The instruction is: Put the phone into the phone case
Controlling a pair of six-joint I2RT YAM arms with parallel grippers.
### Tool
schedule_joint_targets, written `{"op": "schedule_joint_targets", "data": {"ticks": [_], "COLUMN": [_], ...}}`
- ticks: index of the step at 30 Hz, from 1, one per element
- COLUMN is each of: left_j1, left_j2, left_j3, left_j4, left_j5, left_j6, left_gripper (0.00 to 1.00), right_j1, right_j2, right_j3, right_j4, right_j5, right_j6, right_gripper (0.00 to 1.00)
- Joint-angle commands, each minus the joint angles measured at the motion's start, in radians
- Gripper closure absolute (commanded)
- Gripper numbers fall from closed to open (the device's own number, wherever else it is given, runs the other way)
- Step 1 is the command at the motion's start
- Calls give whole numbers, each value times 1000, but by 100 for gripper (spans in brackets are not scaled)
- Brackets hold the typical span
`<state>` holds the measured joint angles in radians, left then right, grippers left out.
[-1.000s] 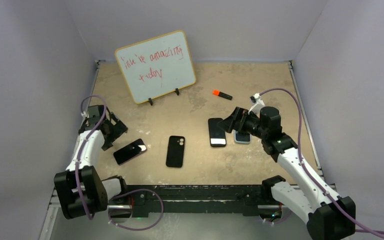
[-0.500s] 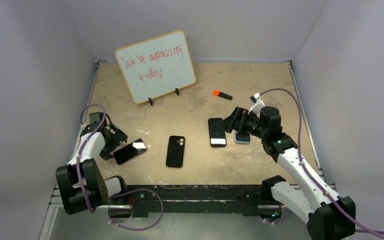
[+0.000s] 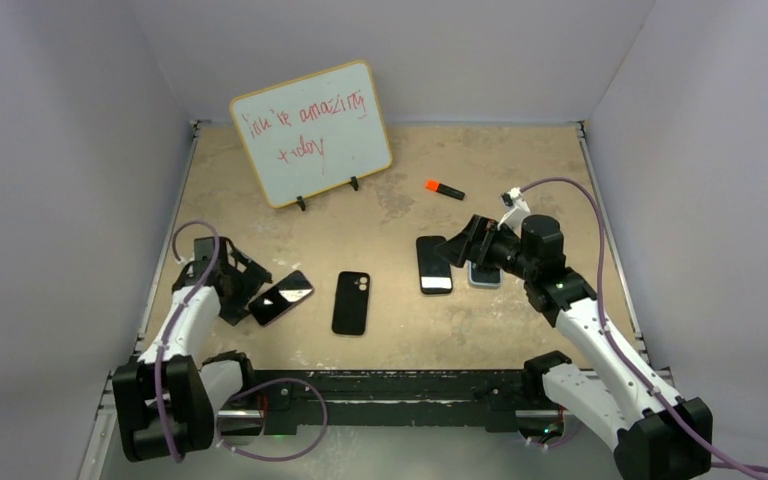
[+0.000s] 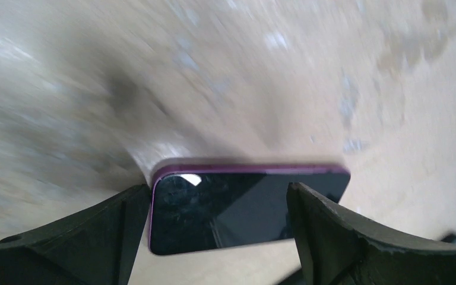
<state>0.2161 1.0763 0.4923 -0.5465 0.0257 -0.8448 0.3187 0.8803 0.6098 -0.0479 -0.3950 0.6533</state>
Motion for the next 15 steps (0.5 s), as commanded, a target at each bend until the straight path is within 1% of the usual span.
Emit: {"op": "schedule_joint_targets", "data": {"ticks": [1,5,7,10,13,15], "left_j1": [-164,-318,-389,-466,-516,-524], "left_j2": [-45,-69,-61,-43,-31,-12], "left_j3": [-54,-51,-35,14,94,149], "left_j4": [-51,-45,-44,-71,-119,-134], "left_j5": [79,57,41,5,-79,-119], "left_j6": [-210,-325,-354,-371,-318,-229], "left_gripper": [11,11,11,11,11,11], "right_j1": [-1,-1,0,0,-1,-1], "right_j2": [-44,-35,-32,-37,-37,-38], "right_j3": [-24,-16,-15,-19,-20,-17], "right_j4": [17,0,1,11,10,6], "right_j5": [-23,-18,-16,-16,-14,-12], "right_j6": [11,3,7,23,28,26], "right_gripper": [1,1,1,1,1,1]}}
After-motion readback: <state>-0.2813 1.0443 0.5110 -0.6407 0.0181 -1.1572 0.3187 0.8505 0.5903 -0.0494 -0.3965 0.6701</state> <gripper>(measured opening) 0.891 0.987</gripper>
